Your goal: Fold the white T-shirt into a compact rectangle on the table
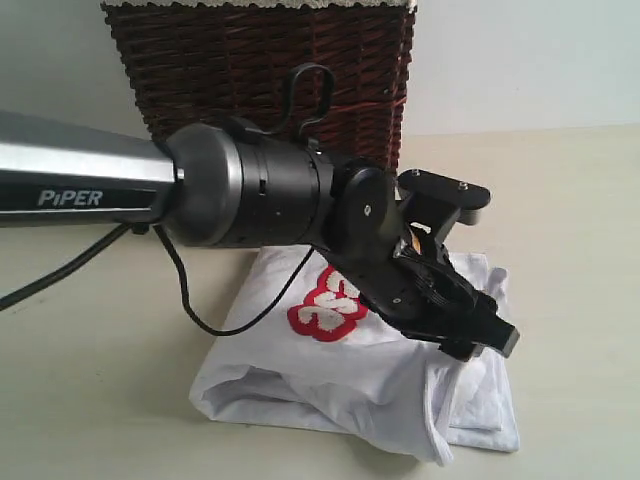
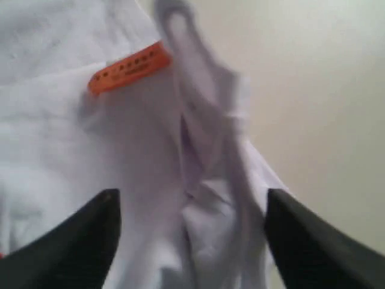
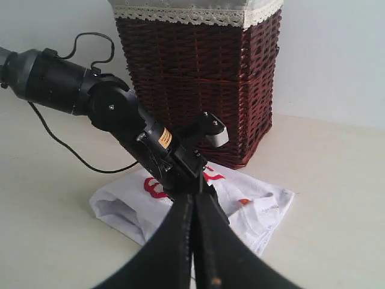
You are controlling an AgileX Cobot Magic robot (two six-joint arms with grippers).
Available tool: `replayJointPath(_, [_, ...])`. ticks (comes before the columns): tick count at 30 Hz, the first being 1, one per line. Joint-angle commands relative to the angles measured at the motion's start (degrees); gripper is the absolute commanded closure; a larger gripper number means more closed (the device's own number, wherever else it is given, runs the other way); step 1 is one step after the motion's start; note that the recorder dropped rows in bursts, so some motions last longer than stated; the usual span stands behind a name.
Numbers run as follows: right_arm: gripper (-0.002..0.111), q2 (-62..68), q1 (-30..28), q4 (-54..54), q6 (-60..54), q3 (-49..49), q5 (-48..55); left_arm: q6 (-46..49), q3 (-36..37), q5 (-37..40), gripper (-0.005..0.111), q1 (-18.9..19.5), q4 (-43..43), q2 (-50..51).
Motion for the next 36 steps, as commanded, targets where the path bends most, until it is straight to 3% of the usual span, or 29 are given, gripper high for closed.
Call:
replayJointPath(1, [0.108, -0.19, -0.03, 0.43, -0.46, 0.29, 0.26, -0.84, -0.34, -1.53, 0.034, 1.20, 1.83, -2.12])
replayJointPath(6, [0.108, -0.19, -0.03, 0.30, -0.54, 0.29, 0.25, 2.64, -0.34, 1.88, 0.075, -2.31, 1.39, -1.83])
replayJointPath(9, [0.108, -0.19, -0.03, 0.29, -0.54, 0.29, 0.36, 1.95, -0.34, -4.62, 0.103, -3.35, 1.66, 2.23])
replayJointPath(10, [0.108, -0.19, -0.03, 0.29, -0.54, 0.29, 0.61, 2.06, -0.34, -5.38, 0.107, -3.35, 0.06, 2.37])
replayJointPath(14, [0.108, -0.19, -0.03, 0.29, -0.54, 0.29, 0.92, 10.23, -0.34, -3.86, 0.107, -4.97, -8.98, 2.62])
replayJointPath(17, [0.108, -0.19, -0.03, 0.29, -0.54, 0.29, 0.69, 14.57, -0.34, -0.56, 0.107, -6.44, -10.76, 2.98])
replayJointPath(26, [0.108, -0.19, -0.03, 0.29, -0.54, 0.29, 1.04, 15.53, -0.34, -0.80, 0.107, -5.65, -5.82, -3.46])
replayJointPath(29, [0.108, -0.19, -0.03, 0.29, -0.54, 0.29, 1.16, 7.51, -0.34, -1.84, 0.107, -2.72, -1.89, -4.19])
replayJointPath(33, [0.108, -0.19, -0.03, 0.29, -0.54, 0.29, 1.57, 7.91, -0.18, 2.80, 0.107, -0.90, -6.74, 1.31])
replayJointPath(36, [0.108, -0.19, -0.03, 0.29, -0.54, 0.29, 1.57, 14.88, -0.18, 7.97, 0.107, -3.14, -11.94, 4.67])
